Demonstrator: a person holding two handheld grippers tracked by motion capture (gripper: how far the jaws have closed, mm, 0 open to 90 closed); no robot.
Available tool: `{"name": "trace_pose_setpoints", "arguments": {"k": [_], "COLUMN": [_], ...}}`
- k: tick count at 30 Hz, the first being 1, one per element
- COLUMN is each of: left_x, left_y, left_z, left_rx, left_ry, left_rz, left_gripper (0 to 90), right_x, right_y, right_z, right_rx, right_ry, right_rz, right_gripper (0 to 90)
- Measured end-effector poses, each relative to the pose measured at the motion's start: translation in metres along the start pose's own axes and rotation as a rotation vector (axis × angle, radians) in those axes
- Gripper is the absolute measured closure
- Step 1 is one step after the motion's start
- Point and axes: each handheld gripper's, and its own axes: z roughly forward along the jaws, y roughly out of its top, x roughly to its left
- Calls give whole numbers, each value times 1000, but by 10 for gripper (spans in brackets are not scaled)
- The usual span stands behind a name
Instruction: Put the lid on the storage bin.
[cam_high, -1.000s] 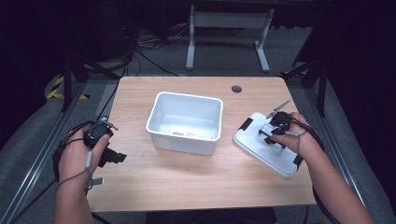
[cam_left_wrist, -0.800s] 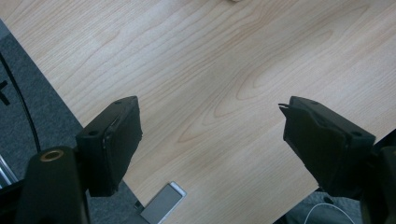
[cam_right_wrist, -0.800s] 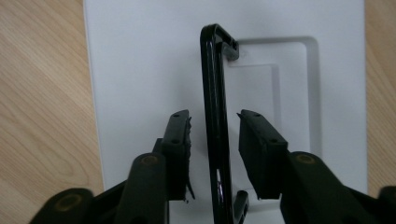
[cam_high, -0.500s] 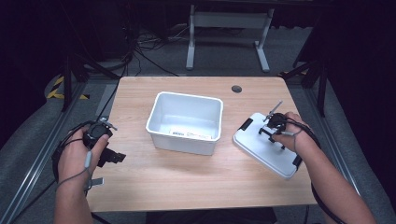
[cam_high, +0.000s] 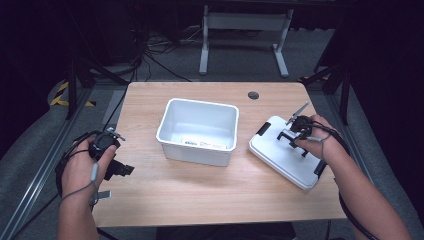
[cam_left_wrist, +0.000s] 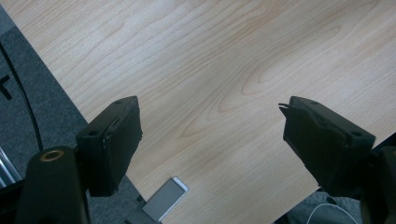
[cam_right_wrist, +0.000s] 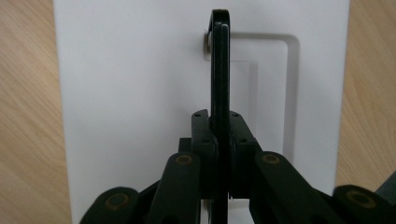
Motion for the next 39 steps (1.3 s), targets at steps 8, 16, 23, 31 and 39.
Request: {"name": "trace_pose_setpoints", "arguments": {"k": [8, 16, 23, 31, 39], "left_x": [-1, -1, -1, 0, 1], "left_y": [1, 2, 2, 0, 0], "left_z": [1, 3, 3, 2, 2], "left_rx": [14, 30, 34, 25, 29], "left_ry": [0, -18, -20, -13, -6], "left_rz": [18, 17, 21, 18, 26], "left_gripper": [200, 203, 202, 199, 199], "right_x": [-2, -4, -3, -3, 2], "right_y": [9, 18, 25, 32, 44], "right_z": [-32, -57, -72, -88, -104], "right_rx": [-37, -60, -68, -96, -120], "right_ry": [6, 0, -14, -12, -15], "right_rz": [11, 13, -6, -15, -51], "right_gripper": [844, 844, 844, 844, 844]}}
